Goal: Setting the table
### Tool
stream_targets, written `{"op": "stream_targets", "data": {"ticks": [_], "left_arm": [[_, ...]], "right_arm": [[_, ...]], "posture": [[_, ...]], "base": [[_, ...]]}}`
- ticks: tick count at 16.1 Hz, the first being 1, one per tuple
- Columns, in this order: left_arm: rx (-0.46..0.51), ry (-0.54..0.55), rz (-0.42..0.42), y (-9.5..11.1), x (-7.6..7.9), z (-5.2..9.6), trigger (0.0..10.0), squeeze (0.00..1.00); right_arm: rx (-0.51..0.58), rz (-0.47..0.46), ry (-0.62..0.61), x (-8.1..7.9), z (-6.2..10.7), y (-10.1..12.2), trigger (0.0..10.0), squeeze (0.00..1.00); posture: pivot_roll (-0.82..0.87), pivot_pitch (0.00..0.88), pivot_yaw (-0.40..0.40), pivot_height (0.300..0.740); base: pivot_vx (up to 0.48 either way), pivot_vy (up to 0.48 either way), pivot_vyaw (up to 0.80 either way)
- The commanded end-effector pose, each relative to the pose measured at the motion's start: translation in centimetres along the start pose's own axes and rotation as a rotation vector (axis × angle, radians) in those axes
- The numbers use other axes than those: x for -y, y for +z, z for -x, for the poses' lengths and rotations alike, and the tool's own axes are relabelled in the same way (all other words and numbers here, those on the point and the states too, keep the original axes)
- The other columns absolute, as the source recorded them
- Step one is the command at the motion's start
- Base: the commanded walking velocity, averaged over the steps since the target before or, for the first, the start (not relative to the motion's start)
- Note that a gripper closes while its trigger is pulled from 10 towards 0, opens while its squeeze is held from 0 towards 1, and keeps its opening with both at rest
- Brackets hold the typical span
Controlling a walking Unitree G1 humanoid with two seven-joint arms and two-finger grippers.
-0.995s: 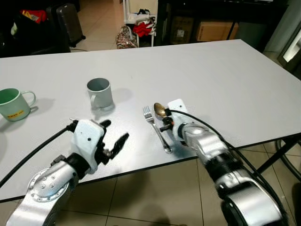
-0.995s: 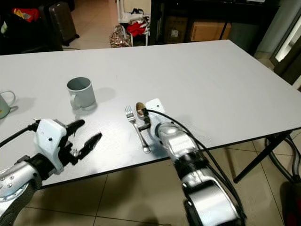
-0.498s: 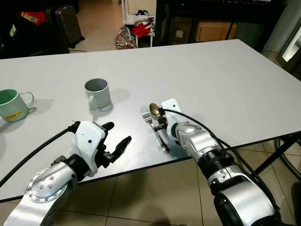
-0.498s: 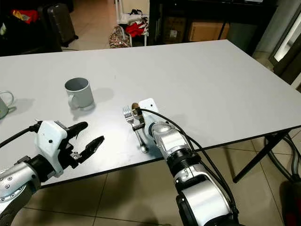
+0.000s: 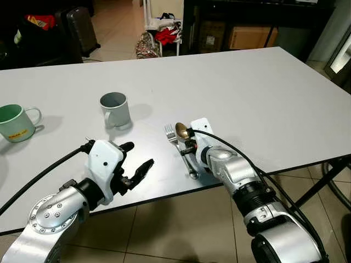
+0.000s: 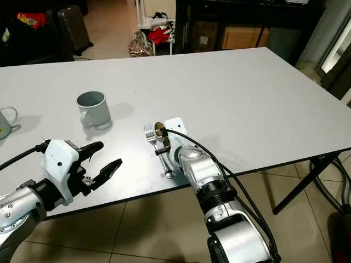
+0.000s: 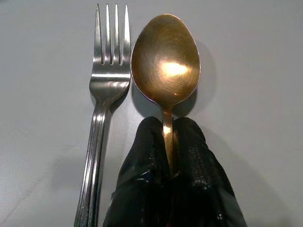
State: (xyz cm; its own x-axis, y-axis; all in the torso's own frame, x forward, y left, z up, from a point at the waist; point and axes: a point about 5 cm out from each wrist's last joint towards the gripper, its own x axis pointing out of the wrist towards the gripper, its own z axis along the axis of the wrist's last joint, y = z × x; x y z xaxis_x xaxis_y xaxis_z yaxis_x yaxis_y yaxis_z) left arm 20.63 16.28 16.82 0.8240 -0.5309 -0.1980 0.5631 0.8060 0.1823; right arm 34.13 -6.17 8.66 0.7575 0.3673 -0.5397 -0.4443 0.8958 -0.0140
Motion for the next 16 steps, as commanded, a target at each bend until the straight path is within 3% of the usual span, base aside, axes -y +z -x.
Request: {"op": "stream_targets", "data": {"ticks": [1,3,4,5,9,11,13,16], "left_arm": [[0.0,-0.016,-0.005,0.1,0.1,-0.1,10.0,0.0],[-0.001,-0.015,-0.007,0.1,0.1,-0.1,10.0,0.0],[0.0,-0.013,-0.008,0.2,0.0,-0.1,10.0,0.0],[-0.001,-0.012,-0.009,0.2,0.0,-0.1,10.0,0.0],[-0.001,-0.013,-0.01,0.2,-0.1,-0.1,10.0,0.0],[0.009,-0.008,-0.004,0.3,-0.1,-0.1,10.0,0.0],[0.047,0.024,0.022,0.7,-0.6,-0.3,10.0,0.0],[0.067,0.042,0.023,1.1,-1.0,-0.3,10.0,0.0]], "right_arm": [[-0.108,-0.023,0.003,-0.1,-0.1,-2.5,10.0,0.0],[-0.109,-0.025,0.0,-0.1,0.0,-2.5,10.0,0.04],[-0.109,-0.022,-0.005,0.1,0.0,-2.5,10.0,0.85],[-0.108,-0.019,-0.011,0.2,-0.1,-2.4,10.0,1.0],[-0.103,-0.019,-0.012,0.3,0.0,-2.3,10.0,1.0],[-0.045,-0.032,0.016,0.2,0.3,-1.5,10.0,1.0],[0.11,-0.006,0.065,0.4,2.0,0.8,10.0,1.0],[0.224,0.02,0.018,1.5,5.3,2.6,10.0,1.0]], "posture": [[0.04,0.032,0.007,0.74],[0.04,0.03,0.004,0.74],[0.04,0.029,0.004,0.74],[0.04,0.028,0.004,0.74],[0.04,0.023,0.006,0.74],[0.04,0.018,0.007,0.74],[0.04,0.01,0.002,0.74],[0.03,0.001,0.009,0.74]], "base": [[0.0,0.0,0.0],[0.0,0.0,0.0],[0.0,0.0,0.0],[0.0,0.0,0.0],[0.0,0.0,0.0],[0.0,0.0,0.0],[0.0,0.0,0.0],[0.0,0.0,0.0]]}}
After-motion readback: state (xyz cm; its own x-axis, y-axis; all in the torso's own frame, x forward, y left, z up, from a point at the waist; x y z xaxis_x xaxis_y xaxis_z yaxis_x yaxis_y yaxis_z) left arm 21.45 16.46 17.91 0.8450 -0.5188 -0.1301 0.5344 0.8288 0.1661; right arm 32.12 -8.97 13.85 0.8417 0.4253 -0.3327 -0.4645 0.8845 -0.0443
